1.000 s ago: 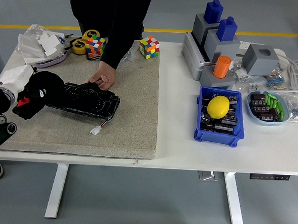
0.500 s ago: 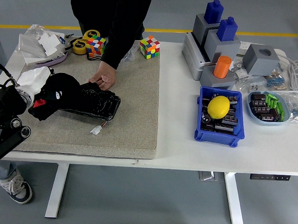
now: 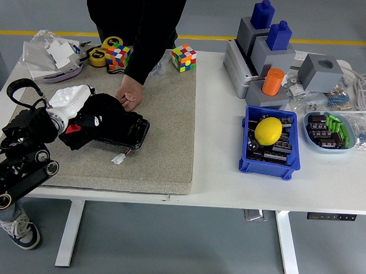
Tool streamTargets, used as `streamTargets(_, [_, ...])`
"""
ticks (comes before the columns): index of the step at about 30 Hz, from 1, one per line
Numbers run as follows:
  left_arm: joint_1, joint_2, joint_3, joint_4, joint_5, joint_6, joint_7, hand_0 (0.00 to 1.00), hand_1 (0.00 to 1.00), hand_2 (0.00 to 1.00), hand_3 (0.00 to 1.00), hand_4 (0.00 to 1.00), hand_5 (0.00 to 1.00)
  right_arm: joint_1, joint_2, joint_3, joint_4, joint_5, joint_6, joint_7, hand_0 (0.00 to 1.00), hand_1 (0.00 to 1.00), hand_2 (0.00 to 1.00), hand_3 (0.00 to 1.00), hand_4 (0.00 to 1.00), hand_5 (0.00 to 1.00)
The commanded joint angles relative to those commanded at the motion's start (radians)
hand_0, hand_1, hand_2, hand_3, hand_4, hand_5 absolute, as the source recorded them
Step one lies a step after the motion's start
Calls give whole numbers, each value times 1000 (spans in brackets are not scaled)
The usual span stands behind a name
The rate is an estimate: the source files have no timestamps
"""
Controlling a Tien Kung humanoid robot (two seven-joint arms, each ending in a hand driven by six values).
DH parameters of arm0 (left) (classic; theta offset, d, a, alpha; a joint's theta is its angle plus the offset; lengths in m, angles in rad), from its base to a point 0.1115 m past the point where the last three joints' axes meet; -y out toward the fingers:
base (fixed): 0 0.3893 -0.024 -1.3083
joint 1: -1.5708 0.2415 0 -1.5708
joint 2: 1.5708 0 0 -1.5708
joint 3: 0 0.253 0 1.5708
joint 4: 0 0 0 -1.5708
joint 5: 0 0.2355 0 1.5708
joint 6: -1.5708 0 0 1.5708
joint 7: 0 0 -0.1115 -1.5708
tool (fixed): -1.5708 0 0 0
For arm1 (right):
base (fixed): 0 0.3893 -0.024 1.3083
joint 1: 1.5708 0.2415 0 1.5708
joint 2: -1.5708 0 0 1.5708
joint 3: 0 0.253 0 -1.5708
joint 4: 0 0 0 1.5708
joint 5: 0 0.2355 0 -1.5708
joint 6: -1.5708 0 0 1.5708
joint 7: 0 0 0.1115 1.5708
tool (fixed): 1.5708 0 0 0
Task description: Pick the rag up,wipe the panel,place it on the desk
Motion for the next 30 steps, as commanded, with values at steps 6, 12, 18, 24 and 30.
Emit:
streamTargets(6, [1, -7, 27, -45, 3, -6, 17, 265, 181, 435, 583, 565, 76, 0, 0, -4, 0, 2, 0, 3, 732, 667, 681, 617, 998, 567])
streamTargets(12, [-12, -20, 44, -91, 11, -12, 43, 259, 180, 437, 584, 565, 74, 1, -2, -7, 0, 3, -1, 3, 732, 667, 681, 617, 998, 567])
streamTargets(18, [-36, -30, 57, -132, 21, -32, 84, 258, 179, 438, 588, 568, 75, 3, -4, -11, 0, 5, -2, 4, 732, 667, 681, 617, 998, 566])
streamTargets(24, [-43, -33, 62, -161, 17, -32, 96, 257, 178, 438, 587, 568, 78, 3, -2, -12, 0, 5, -2, 5, 732, 667, 681, 617, 998, 567])
streamTargets(30, [-39, -30, 64, -138, 9, -17, 82, 258, 178, 438, 586, 568, 83, 1, 0, -8, -1, 4, -3, 4, 732, 667, 681, 617, 998, 567])
